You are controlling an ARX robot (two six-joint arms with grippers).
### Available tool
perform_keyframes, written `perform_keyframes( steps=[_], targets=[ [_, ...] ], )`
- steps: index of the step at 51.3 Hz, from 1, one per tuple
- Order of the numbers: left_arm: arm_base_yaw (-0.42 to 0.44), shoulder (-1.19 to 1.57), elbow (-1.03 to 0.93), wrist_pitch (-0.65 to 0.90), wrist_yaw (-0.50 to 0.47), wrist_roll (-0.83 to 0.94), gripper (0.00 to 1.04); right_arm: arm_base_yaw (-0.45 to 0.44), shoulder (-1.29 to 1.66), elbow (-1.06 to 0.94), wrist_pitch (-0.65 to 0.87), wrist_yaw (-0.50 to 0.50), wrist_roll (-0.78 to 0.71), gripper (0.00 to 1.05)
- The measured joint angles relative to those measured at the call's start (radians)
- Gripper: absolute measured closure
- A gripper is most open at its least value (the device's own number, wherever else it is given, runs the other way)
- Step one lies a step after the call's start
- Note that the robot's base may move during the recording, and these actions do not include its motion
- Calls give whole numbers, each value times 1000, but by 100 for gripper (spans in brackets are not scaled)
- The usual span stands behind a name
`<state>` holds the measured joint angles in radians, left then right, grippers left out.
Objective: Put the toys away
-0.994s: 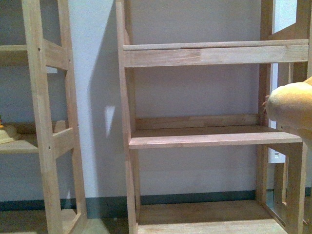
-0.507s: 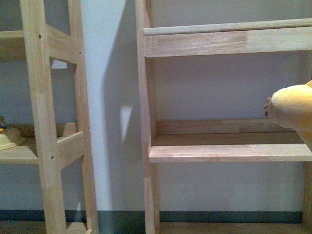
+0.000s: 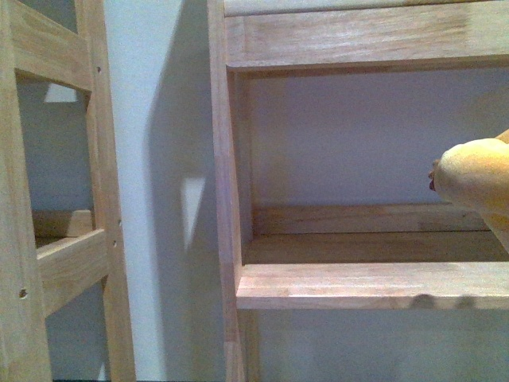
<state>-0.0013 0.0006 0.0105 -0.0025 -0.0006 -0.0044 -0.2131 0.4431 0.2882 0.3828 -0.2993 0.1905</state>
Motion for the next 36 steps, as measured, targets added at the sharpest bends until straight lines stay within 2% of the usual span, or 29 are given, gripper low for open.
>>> perform_keyframes(
  steps=[22,28,33,36],
  targets=[
    [0,0,0,0,0,0,6,-2,1,0,-6,-7,-3,88],
    [0,0,0,0,0,0,6,-25,3,81,-224,-129,-114,88],
    [0,0,0,0,0,0,6,-11,8,154,-308,-136,-177,88],
    [0,0,0,0,0,0,6,16,5,216,-324,-105,-206,88]
  ],
)
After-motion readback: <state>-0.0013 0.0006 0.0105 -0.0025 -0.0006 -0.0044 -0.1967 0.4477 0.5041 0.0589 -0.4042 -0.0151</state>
